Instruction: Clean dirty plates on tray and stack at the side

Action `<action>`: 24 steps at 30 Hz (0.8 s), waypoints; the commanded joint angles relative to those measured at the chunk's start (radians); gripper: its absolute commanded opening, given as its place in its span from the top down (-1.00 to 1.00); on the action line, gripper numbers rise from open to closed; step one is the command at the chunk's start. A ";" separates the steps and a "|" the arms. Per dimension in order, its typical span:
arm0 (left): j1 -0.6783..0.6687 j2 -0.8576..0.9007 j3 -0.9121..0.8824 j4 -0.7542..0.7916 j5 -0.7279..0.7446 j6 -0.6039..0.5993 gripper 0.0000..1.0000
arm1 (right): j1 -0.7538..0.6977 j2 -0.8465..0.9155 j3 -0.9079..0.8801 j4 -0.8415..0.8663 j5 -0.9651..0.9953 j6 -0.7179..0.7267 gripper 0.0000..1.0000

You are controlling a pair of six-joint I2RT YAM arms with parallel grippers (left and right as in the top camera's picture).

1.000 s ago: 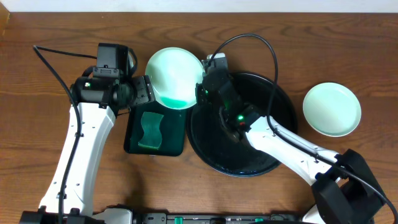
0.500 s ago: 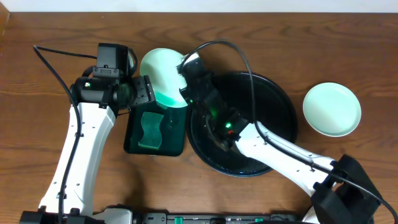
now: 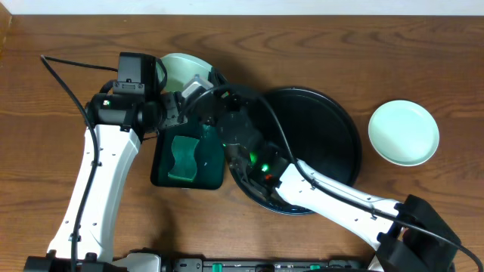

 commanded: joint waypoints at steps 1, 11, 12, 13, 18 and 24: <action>0.003 0.002 0.019 -0.003 -0.016 -0.009 -0.57 | 0.016 -0.006 0.020 0.021 0.028 -0.121 0.97; 0.003 0.002 0.019 -0.003 -0.016 -0.009 -0.57 | 0.024 -0.006 0.020 0.026 0.028 -0.121 0.98; 0.003 0.002 0.019 -0.003 -0.016 -0.009 -0.57 | 0.024 -0.006 0.020 0.026 0.028 -0.121 0.98; 0.003 0.002 0.019 -0.003 -0.016 -0.009 -0.57 | 0.024 -0.006 0.020 0.027 0.028 -0.121 0.98; 0.003 0.002 0.019 -0.003 -0.016 -0.009 -0.57 | 0.024 -0.006 0.020 0.029 0.028 -0.121 0.98; 0.003 0.002 0.019 -0.003 -0.016 -0.009 -0.57 | 0.024 -0.006 0.020 0.029 0.028 -0.144 0.98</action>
